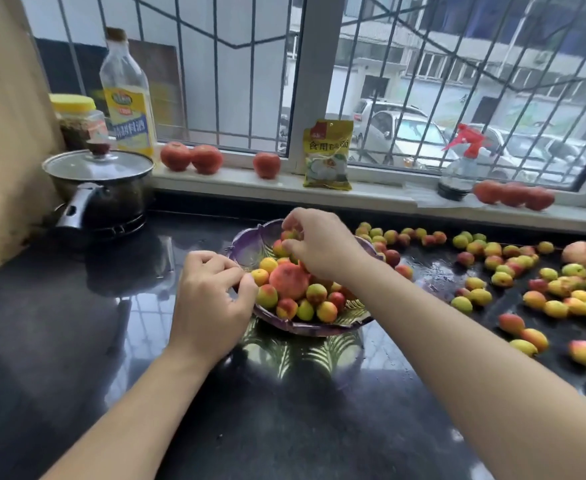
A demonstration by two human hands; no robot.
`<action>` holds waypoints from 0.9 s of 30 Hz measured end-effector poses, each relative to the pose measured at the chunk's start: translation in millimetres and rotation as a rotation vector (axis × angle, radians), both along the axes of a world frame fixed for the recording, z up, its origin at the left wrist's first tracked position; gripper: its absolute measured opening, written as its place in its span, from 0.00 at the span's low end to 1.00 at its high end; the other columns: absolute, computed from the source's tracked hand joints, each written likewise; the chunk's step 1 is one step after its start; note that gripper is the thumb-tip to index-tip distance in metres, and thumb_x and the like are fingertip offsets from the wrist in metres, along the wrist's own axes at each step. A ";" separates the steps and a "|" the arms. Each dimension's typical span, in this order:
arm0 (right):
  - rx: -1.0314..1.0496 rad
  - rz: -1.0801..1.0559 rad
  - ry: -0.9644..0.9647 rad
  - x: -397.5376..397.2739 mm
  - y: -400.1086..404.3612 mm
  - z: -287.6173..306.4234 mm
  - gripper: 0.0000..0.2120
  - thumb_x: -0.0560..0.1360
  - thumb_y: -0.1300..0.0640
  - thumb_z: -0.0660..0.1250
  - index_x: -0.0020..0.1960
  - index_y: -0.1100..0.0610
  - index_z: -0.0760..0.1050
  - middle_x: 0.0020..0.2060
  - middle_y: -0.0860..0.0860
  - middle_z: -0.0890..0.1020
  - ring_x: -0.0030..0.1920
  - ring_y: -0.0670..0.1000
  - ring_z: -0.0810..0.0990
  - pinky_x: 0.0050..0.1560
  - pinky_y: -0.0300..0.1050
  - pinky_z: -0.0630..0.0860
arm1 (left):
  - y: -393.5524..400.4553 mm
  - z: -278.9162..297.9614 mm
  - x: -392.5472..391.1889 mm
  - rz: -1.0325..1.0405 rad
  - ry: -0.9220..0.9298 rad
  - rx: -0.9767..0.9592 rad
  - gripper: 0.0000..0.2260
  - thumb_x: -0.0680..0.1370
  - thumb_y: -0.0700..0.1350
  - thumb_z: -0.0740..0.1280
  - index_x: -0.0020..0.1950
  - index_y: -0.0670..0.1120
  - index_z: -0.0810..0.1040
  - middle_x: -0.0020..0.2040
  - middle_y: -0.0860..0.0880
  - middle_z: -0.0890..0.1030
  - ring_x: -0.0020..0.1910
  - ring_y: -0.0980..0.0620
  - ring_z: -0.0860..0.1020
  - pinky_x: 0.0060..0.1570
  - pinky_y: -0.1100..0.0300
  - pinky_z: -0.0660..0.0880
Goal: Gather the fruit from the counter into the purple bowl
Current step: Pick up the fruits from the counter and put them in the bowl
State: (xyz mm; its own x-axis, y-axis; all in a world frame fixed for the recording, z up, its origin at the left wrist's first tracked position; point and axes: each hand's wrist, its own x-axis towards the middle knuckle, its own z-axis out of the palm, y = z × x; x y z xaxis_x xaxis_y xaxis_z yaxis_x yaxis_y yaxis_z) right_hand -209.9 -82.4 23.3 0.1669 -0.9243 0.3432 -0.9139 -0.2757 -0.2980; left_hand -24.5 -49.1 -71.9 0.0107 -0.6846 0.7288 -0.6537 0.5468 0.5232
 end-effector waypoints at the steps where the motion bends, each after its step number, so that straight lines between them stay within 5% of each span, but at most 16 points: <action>1: 0.038 -0.015 0.070 5.0 -8.7 -2.5 0.14 0.77 0.51 0.69 0.62 0.50 0.78 0.56 0.50 0.82 0.57 0.53 0.79 0.56 0.50 0.77 | 0.0 0.8 0.7 -0.005 -0.003 -0.002 0.17 0.78 0.48 0.62 0.35 0.43 0.84 0.36 0.53 0.81 0.52 0.46 0.72 0.54 0.61 0.68; 5: 0.179 -0.101 0.241 6.0 -25.6 -9.0 0.15 0.78 0.50 0.66 0.64 0.50 0.79 0.57 0.51 0.83 0.57 0.55 0.80 0.56 0.52 0.79 | 0.7 2.6 1.7 -0.006 -0.025 -0.014 0.18 0.78 0.48 0.63 0.32 0.43 0.83 0.34 0.53 0.79 0.49 0.48 0.72 0.53 0.54 0.71; 10: 0.114 -0.171 -0.183 -23.5 -6.8 -7.4 0.16 0.81 0.50 0.62 0.67 0.50 0.78 0.58 0.49 0.83 0.56 0.51 0.80 0.56 0.47 0.77 | 4.9 4.7 0.8 -0.009 -0.052 -0.031 0.19 0.79 0.48 0.62 0.29 0.43 0.79 0.31 0.54 0.77 0.45 0.50 0.71 0.50 0.47 0.73; 16: -0.200 -0.416 -0.388 -104.4 47.7 -21.5 0.11 0.79 0.60 0.62 0.54 0.55 0.83 0.47 0.49 0.84 0.50 0.50 0.80 0.51 0.42 0.73 | 12.9 9.5 -4.4 -0.038 -0.029 -0.092 0.19 0.80 0.46 0.61 0.31 0.42 0.79 0.32 0.51 0.78 0.42 0.47 0.72 0.43 0.55 0.70; 22: -0.258 -0.676 -0.188 -165.4 75.1 -90.7 0.13 0.75 0.64 0.63 0.57 0.60 0.81 0.55 0.59 0.82 0.58 0.63 0.75 0.61 0.52 0.68 | 17.3 4.4 -14.3 -0.040 -0.063 -0.172 0.18 0.80 0.44 0.62 0.33 0.39 0.80 0.34 0.48 0.79 0.42 0.46 0.73 0.44 0.55 0.71; 27: -0.110 -0.790 -0.142 -178.3 74.3 -100.8 0.19 0.75 0.61 0.61 0.65 0.60 0.78 0.65 0.60 0.75 0.66 0.64 0.67 0.68 0.53 0.63 | 12.9 2.0 -12.7 -0.076 -0.015 -0.071 0.15 0.79 0.46 0.62 0.40 0.42 0.85 0.46 0.49 0.82 0.54 0.48 0.76 0.60 0.62 0.69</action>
State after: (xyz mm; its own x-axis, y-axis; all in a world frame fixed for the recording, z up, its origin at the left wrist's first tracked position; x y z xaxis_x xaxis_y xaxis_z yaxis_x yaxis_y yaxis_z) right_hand -388.2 -8.0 -77.5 -0.5733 -0.7107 0.4078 -0.8064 0.4014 -0.4342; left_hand -37.2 -36.2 -70.0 -0.0505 -0.6295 0.7753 -0.6160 0.6307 0.4720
